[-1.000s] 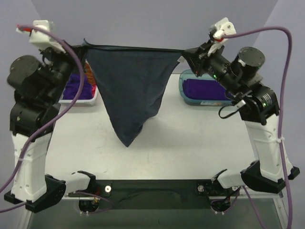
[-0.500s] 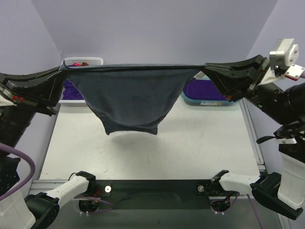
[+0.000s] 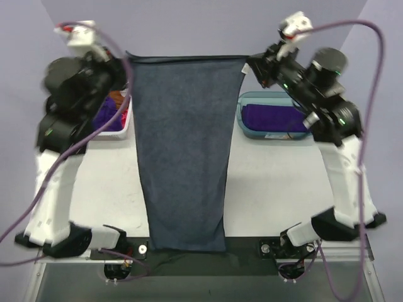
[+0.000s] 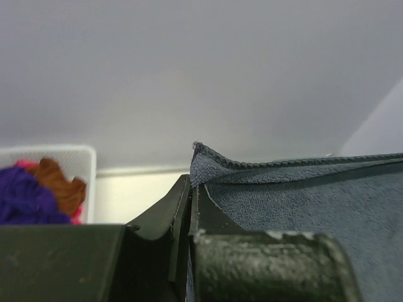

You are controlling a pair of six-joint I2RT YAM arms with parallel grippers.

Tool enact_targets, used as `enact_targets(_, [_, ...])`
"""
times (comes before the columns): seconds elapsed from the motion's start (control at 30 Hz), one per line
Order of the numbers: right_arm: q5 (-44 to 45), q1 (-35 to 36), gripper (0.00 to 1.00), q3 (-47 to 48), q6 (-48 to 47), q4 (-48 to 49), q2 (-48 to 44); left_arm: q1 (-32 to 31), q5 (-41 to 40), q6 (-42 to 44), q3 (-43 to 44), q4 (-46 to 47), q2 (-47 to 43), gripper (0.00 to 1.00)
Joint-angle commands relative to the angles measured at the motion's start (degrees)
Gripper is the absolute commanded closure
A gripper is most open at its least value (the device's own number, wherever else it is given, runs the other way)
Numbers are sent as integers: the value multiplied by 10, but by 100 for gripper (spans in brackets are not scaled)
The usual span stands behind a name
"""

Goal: Fold and stack the towels
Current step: Flatten out the crumpled towel

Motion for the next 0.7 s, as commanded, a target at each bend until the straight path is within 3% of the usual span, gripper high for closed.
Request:
enact_targets(0.0, [52, -70, 100, -36, 16, 47, 105, 23, -143, -2, -46, 2, 124, 96])
enact_targets(0.13, [49, -94, 100, -76, 0, 123, 210, 37, -164, -28, -57, 44, 263, 94])
enact_targets(0.27, [35, -107, 99, -27, -2, 169, 364, 50, -178, -52, 1, 52, 443, 88])
enact_targets(0.33, [44, -109, 86, 3, -8, 174, 419, 55, -176, -59, 57, 51, 503, 80])
enact_targets(0.4, [63, -110, 70, 38, -4, 195, 482, 59, -176, -62, 103, 39, 581, 68])
enact_targets(0.43, [71, -113, 68, 46, 11, 205, 507, 64, -173, -63, 132, 34, 604, 64])
enact_targets(0.47, [82, -115, 64, 54, 17, 217, 515, 66, -171, -63, 174, 28, 640, 45])
enact_targets(0.5, [86, -115, 60, 57, 23, 219, 521, 70, -170, -65, 196, 27, 654, 36])
enact_targets(0.57, [91, -116, 45, 57, 37, 218, 519, 75, -168, -69, 230, 24, 671, 27])
enact_targets(0.6, [86, -116, 41, 44, 41, 218, 512, 77, -168, -72, 232, 25, 670, 16])
enact_targets(0.67, [80, -114, 39, 13, 48, 219, 476, 77, -167, -72, 211, 26, 649, 9])
